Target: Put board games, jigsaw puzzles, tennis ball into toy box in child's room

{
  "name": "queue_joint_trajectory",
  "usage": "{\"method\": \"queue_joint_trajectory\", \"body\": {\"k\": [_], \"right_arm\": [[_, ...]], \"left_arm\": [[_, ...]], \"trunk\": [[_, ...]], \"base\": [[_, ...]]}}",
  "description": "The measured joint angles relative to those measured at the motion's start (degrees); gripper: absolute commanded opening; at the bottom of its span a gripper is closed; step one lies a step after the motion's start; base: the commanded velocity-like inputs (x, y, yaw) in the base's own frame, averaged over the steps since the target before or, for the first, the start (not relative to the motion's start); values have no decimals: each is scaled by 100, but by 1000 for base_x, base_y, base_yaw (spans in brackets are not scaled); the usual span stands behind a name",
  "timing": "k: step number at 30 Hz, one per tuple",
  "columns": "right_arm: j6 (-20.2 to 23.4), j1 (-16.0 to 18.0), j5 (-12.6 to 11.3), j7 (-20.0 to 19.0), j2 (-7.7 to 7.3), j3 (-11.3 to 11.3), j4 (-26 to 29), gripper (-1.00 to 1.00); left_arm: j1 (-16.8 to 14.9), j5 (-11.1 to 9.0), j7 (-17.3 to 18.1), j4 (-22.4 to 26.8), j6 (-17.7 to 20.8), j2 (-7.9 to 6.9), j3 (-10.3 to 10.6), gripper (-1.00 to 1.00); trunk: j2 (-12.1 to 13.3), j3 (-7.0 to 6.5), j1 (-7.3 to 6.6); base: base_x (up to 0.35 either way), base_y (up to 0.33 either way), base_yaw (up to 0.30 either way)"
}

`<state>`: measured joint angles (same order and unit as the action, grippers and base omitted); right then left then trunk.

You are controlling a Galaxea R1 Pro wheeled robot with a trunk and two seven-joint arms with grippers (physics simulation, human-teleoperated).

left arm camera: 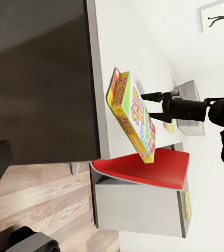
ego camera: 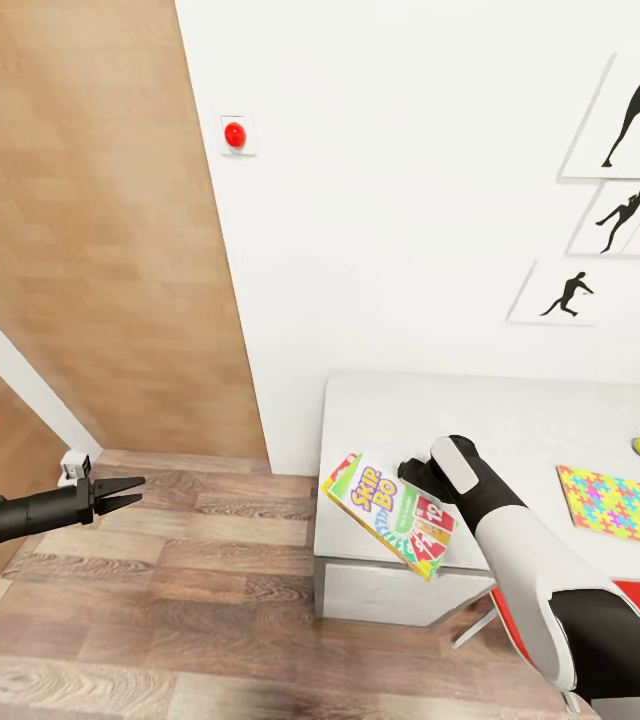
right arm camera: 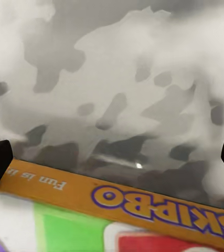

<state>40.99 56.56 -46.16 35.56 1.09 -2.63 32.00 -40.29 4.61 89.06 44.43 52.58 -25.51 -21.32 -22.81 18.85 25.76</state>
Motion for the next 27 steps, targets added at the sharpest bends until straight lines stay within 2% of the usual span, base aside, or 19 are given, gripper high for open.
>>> {"method": "queue_joint_trajectory", "body": {"k": [20,27], "right_arm": [[0,0,0,-1,2,-9,1,100],[0,0,3,-2,0,-9,1,100]], "left_arm": [[0,0,7,0,0,-9,0,100],[0,0,7,1,0,-8,0,100]], "trunk": [[0,1,0],[1,46,0]], "base": [[-28,6,0],[-33,21,0]]}}
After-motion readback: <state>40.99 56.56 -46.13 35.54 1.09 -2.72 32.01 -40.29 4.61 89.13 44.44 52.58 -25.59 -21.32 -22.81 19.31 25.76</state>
